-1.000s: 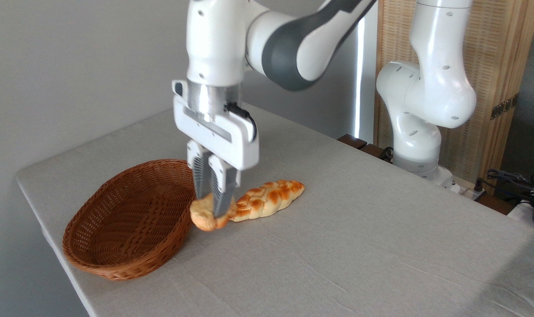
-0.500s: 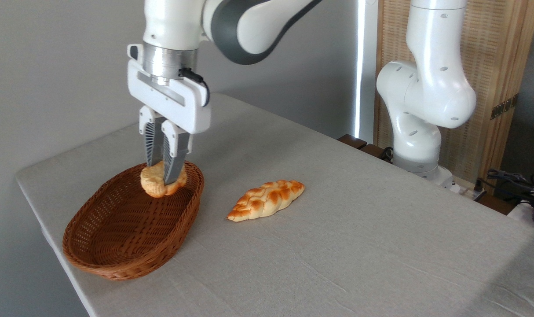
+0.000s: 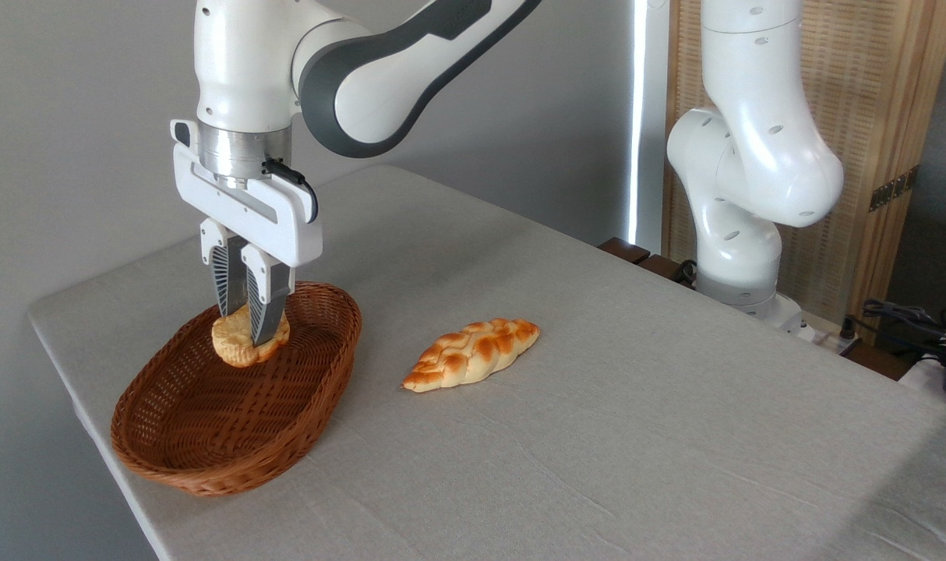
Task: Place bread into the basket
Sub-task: 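Lower the roll into the basket and open the gripper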
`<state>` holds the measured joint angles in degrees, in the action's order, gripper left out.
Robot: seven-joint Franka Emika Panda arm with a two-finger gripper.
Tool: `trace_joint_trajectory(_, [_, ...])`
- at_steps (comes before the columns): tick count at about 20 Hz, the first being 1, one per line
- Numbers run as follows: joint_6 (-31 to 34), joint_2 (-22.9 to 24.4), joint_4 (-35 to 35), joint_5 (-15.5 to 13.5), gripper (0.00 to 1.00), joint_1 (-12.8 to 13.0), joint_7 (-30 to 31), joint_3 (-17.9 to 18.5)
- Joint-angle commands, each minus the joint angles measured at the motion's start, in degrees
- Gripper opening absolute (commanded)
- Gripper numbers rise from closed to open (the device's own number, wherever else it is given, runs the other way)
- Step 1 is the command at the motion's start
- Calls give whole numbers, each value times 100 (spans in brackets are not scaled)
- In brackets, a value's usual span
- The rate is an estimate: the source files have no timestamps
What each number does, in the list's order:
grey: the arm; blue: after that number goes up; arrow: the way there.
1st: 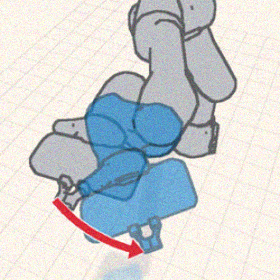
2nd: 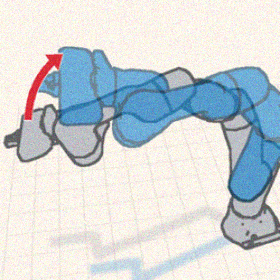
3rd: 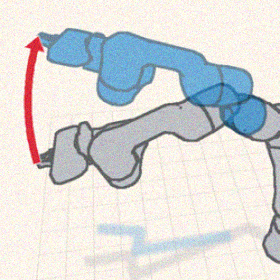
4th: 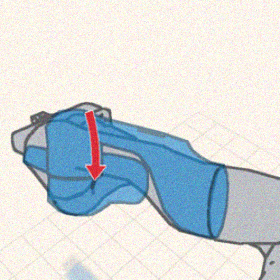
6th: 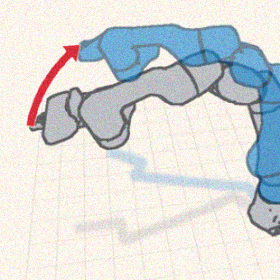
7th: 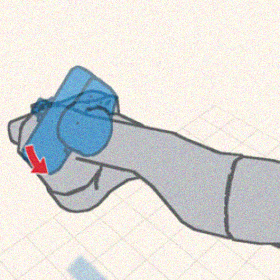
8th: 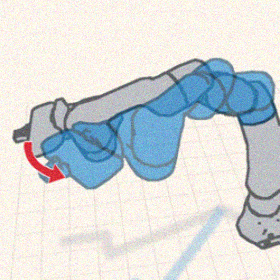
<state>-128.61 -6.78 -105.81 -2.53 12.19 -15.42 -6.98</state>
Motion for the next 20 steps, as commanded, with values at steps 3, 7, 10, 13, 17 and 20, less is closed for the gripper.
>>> trace_joint_trajectory(3, [152, -69, 140, -81, 100, -15, 66, -198])
trace_joint_trajectory(7, [179, -148, 122, -73, 100, 3, 57, -321])
trace_joint_trajectory(10, [187, -236, 87, -38, 100, 99, 39, -330])
trace_joint_trajectory(13, [188, -306, 78, -11, 100, 108, 22, -339])
trace_joint_trajectory(17, [188, -333, 78, -11, 100, 170, 22, -339])
trace_joint_trajectory(20, [188, -324, 78, -11, 100, 170, 4, -339])
